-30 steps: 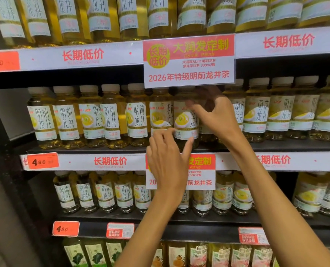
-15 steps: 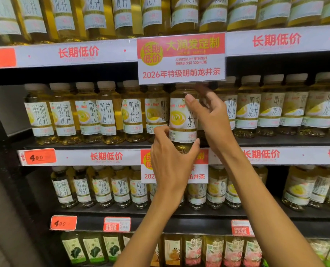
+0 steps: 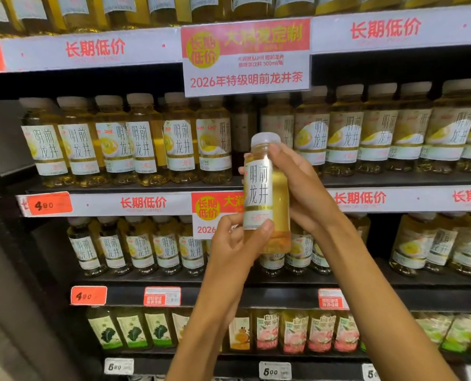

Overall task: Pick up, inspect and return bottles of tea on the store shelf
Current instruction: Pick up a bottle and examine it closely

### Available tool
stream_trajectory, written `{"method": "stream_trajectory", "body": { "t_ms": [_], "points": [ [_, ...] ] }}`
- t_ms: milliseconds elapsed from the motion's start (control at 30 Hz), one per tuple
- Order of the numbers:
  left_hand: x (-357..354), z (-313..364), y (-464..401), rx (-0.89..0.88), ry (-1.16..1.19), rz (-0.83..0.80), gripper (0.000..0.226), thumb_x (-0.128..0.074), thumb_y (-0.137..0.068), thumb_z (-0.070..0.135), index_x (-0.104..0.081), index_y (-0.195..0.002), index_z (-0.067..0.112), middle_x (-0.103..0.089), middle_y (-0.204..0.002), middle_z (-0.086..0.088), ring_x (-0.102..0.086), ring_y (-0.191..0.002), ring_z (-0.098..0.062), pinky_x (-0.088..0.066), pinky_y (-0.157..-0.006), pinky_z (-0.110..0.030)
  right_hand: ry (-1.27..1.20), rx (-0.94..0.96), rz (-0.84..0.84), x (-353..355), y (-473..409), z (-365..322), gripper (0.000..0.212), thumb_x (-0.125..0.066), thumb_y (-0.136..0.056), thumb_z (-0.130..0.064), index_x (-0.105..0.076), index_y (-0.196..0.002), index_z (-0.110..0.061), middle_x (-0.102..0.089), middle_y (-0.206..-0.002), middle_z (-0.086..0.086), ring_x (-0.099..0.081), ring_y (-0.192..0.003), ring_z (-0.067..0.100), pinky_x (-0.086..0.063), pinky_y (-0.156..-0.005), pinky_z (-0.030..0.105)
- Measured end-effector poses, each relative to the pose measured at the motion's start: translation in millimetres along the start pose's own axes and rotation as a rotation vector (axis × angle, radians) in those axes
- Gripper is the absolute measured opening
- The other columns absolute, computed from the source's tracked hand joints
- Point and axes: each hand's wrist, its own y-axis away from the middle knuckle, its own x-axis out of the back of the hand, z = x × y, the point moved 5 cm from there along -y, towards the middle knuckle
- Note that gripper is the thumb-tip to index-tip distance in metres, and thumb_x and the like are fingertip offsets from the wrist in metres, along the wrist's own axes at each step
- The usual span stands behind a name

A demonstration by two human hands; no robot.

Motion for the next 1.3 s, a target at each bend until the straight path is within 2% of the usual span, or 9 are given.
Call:
{"method": "stream_trajectory", "body": {
  "t_ms": [200,333,467,600,767,867,967,1100,1300],
  "points": [
    [-7.6,-19.1,12.3,0.148,0.345,-0.084,0.051,-0.047,-0.088,0.042,-0.052,-0.134,0.021,-0.065,-0.125,-0.009,-0.063,-0.112,-0.023,-0.057,-0.083,-0.030,0.029,-0.068,-0.066,3.3,29.2,15.3,0.044,-0.056,-0.092,-0.032,-0.050,-0.133,-0.016,-0.071,-0.105,0.002,-0.067,-0.097,0.016,-0.054,-0.077,0.028],
    [-15.4,-28.2,22.7,0.185,0.356,-0.197,0.044,-0.061,-0.083,0.052,-0.065,-0.121,0.032,-0.063,-0.129,-0.004,-0.057,-0.122,-0.021,-0.053,-0.093,-0.032,-0.102,-0.063,-0.053,9.8,48.5,20.0,0.048,-0.057,-0.090,-0.030,-0.050,-0.134,-0.011,-0.069,-0.110,0.007,-0.065,-0.103,0.020,-0.054,-0.085,0.032],
    [-23.3,-43.0,38.0,0.280,0.366,-0.300,0.056,-0.080,-0.061,0.059,-0.070,-0.111,0.036,-0.068,-0.122,-0.001,-0.064,-0.112,-0.015,-0.055,-0.083,-0.028,-0.294,-0.092,-0.068,13.8,65.1,28.7,0.057,-0.062,-0.082,-0.034,-0.053,-0.131,-0.008,-0.067,-0.111,0.012,-0.062,-0.107,0.027,-0.050,-0.096,0.040],
    [-22.5,-59.2,49.6,0.323,0.358,-0.271,0.065,-0.070,-0.069,0.062,-0.063,-0.124,0.028,-0.071,-0.105,-0.010,-0.071,-0.087,-0.024,-0.057,-0.071,-0.036,-0.257,-0.109,-0.077,20.6,76.5,35.3,0.045,-0.057,-0.088,-0.025,-0.054,-0.130,-0.010,-0.068,-0.108,0.013,-0.062,-0.106,0.030,-0.048,-0.097,0.044],
    [-30.7,-62.5,61.0,0.342,0.247,-0.278,0.056,-0.065,-0.065,0.066,-0.069,-0.111,0.036,-0.073,-0.099,-0.007,-0.071,-0.079,-0.022,-0.057,-0.067,-0.034,-0.175,-0.128,-0.085,25.8,83.2,35.2,0.034,-0.055,-0.091,-0.025,-0.058,-0.123,-0.016,-0.070,-0.098,0.009,-0.068,-0.096,0.025,-0.054,-0.087,0.037],
    [-37.2,-63.2,64.7,0.372,0.256,-0.301,0.078,-0.076,-0.058,0.068,-0.067,-0.118,0.018,-0.071,-0.099,-0.020,-0.071,-0.081,-0.026,-0.057,-0.067,-0.034,-0.175,-0.124,-0.074,26.9,82.3,31.5,0.032,-0.054,-0.092,-0.025,-0.060,-0.122,-0.015,-0.070,-0.090,0.007,-0.069,-0.087,0.023,-0.056,-0.080,0.034],
    [-40.5,-64.5,70.7,0.427,0.348,-0.351,0.093,-0.077,-0.066,0.060,-0.050,-0.129,-0.002,-0.069,-0.101,-0.026,-0.070,-0.088,-0.033,-0.057,-0.074,-0.036,-0.240,-0.125,-0.079,26.3,77.4,24.0,0.035,-0.055,-0.090,-0.026,-0.058,-0.123,-0.013,-0.069,-0.086,0.006,-0.069,-0.083,0.021,-0.056,-0.074,0.032],
    [-39.9,-60.7,73.4,0.409,0.336,-0.360,0.093,-0.076,-0.069,0.058,-0.045,-0.128,-0.006,-0.070,-0.093,-0.021,-0.070,-0.086,-0.031,-0.056,-0.077,-0.037,-0.257,-0.110,-0.081,22.6,71.0,17.4,0.038,-0.054,-0.089,-0.030,-0.058,-0.124,-0.015,-0.069,-0.088,0.005,-0.069,-0.086,0.020,-0.054,-0.082,0.035],
    [-33.4,-51.2,66.9,0.364,0.266,-0.294,0.085,-0.072,-0.068,0.061,-0.052,-0.123,0.000,-0.070,-0.091,-0.021,-0.069,-0.077,-0.025,-0.057,-0.069,-0.032,-0.275,-0.198,-0.064,15.4,64.6,19.1,0.048,-0.059,-0.084,-0.032,-0.055,-0.126,-0.010,-0.070,-0.089,0.008,-0.069,-0.089,0.022,-0.057,-0.073,0.034]
  ]
}}
